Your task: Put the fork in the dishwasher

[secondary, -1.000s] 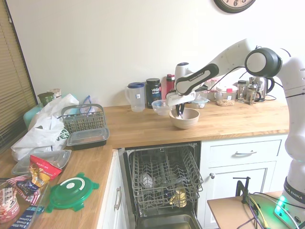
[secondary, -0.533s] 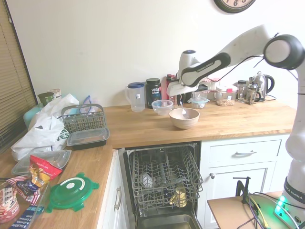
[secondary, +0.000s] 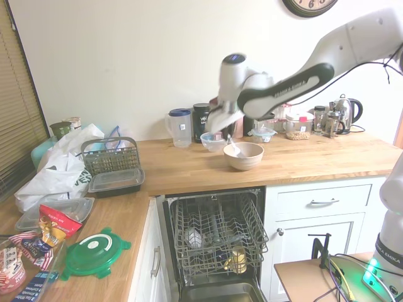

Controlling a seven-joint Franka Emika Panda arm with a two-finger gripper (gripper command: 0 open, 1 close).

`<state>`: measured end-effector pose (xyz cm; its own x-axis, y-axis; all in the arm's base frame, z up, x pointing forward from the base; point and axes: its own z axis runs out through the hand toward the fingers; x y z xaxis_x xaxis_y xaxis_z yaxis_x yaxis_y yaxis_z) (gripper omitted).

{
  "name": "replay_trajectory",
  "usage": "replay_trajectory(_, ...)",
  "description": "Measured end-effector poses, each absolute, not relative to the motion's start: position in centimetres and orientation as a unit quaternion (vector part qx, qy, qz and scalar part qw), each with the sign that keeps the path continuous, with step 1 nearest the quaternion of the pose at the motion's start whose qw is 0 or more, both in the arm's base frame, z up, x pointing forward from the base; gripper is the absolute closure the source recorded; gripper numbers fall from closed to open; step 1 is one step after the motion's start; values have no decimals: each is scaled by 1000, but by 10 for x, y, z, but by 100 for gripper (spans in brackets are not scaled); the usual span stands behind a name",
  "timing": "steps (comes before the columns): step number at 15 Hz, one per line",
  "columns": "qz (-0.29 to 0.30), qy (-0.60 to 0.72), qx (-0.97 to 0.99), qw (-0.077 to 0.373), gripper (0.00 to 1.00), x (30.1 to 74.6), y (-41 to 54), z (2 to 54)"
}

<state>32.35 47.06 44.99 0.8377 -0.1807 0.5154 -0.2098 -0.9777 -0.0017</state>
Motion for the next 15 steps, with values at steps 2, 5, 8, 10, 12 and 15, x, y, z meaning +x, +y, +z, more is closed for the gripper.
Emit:
replay_trajectory(2,255,-74,961,81,100,314,494,386)
replay_trajectory(5,220,-49,964,141,100,319,523,299)
replay_trajectory(8,210,-13,955,206,100,299,559,201)
replay_trajectory(10,205,-8,953,221,0,307,577,162)
replay_trajectory(12,198,-11,957,213,0,328,589,165)
replay_trajectory(15,193,-16,960,203,0,337,595,176)
